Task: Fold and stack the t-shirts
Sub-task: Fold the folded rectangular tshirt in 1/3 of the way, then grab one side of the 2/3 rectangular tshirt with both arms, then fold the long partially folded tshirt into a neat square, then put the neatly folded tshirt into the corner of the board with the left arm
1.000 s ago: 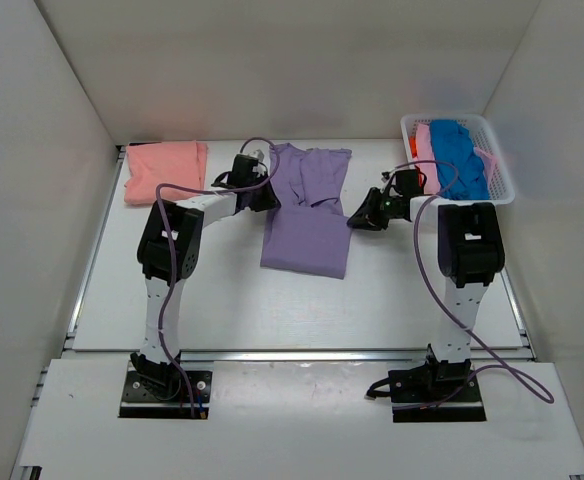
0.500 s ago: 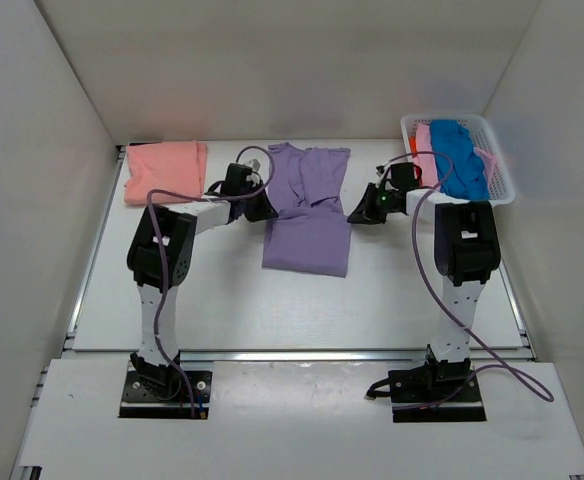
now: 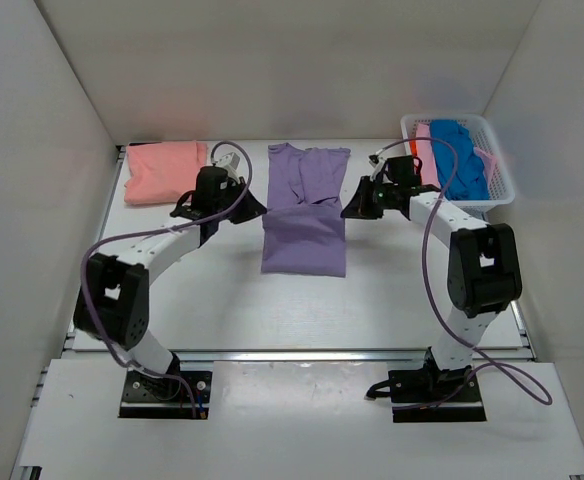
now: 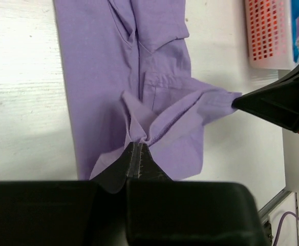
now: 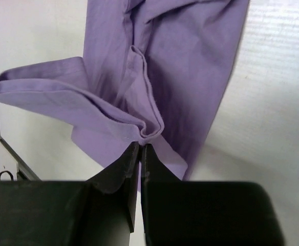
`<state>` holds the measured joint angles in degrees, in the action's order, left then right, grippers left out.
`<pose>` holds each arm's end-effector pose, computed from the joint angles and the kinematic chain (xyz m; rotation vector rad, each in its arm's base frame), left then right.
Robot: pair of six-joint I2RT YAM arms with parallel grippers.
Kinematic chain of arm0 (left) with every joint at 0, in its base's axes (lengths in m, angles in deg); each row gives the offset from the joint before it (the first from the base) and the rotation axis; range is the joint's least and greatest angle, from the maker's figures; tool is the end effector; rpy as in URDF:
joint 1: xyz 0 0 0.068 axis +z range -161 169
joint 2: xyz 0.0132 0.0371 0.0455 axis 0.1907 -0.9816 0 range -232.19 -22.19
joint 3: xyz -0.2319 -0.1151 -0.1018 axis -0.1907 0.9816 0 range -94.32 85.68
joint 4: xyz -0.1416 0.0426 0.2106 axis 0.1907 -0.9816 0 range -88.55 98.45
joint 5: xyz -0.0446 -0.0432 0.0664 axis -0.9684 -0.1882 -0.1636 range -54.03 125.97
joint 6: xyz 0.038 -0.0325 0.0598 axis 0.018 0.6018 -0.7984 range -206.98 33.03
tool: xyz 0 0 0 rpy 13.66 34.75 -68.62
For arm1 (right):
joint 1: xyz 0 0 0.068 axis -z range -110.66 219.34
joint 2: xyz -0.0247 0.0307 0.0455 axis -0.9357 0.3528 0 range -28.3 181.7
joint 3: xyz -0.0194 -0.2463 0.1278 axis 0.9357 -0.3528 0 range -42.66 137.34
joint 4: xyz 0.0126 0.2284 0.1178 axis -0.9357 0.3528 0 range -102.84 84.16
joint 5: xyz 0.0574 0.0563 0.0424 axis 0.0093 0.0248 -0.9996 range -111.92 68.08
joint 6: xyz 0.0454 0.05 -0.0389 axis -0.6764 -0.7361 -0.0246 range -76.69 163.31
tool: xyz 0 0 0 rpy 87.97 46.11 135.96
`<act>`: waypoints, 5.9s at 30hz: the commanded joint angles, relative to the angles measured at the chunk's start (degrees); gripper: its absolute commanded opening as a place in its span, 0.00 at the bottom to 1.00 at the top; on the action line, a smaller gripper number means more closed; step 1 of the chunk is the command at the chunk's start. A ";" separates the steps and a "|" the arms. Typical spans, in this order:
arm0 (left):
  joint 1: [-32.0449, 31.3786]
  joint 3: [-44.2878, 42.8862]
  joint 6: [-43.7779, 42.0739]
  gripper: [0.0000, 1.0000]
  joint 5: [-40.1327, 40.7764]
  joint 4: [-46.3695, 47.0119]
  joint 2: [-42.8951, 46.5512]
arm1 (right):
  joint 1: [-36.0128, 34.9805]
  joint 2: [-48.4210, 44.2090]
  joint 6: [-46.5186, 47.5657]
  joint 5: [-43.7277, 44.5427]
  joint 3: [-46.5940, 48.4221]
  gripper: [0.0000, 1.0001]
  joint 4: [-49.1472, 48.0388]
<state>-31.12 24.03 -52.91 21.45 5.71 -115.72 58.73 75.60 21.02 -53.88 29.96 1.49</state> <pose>0.3572 -0.1487 0.2277 -0.1244 2.2667 -0.7982 0.3992 0.1108 0.2082 -0.0348 2.4074 0.9332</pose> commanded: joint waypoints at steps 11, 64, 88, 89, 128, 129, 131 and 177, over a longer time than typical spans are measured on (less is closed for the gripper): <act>1.05 6.27 0.30 0.00 2.22 -2.54 13.56 | -1.34 -10.30 0.57 -0.91 -3.37 0.00 0.61; -7.65 29.30 24.73 0.55 13.04 17.32 6.89 | -5.30 -16.19 -26.23 10.17 -39.13 0.43 -23.98; -11.87 41.69 19.46 0.00 7.40 -2.49 31.72 | -11.27 -36.62 -20.34 7.88 -45.63 0.00 -0.03; -12.74 41.96 19.03 0.00 7.75 -5.49 36.10 | -12.23 -38.14 -21.13 8.14 -46.51 0.01 2.87; 8.33 -18.76 9.43 0.44 -9.37 15.28 -22.28 | 5.78 9.63 -5.58 3.66 13.93 0.23 3.95; 8.86 -19.47 12.05 0.50 -10.51 19.05 -24.57 | 5.34 10.79 -4.88 5.49 17.08 0.25 4.39; 10.27 -16.16 16.28 0.56 -13.06 25.92 -25.90 | 5.17 13.08 -4.18 7.70 20.09 0.28 5.53; -2.74 -17.92 -8.85 0.84 12.43 -12.30 -20.65 | 7.01 -5.63 -6.54 0.07 -7.22 0.42 -8.17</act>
<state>-34.83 2.44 -62.07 33.64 -6.73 -142.11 65.11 72.89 14.79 -52.77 23.84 -3.65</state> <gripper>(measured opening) 0.838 0.417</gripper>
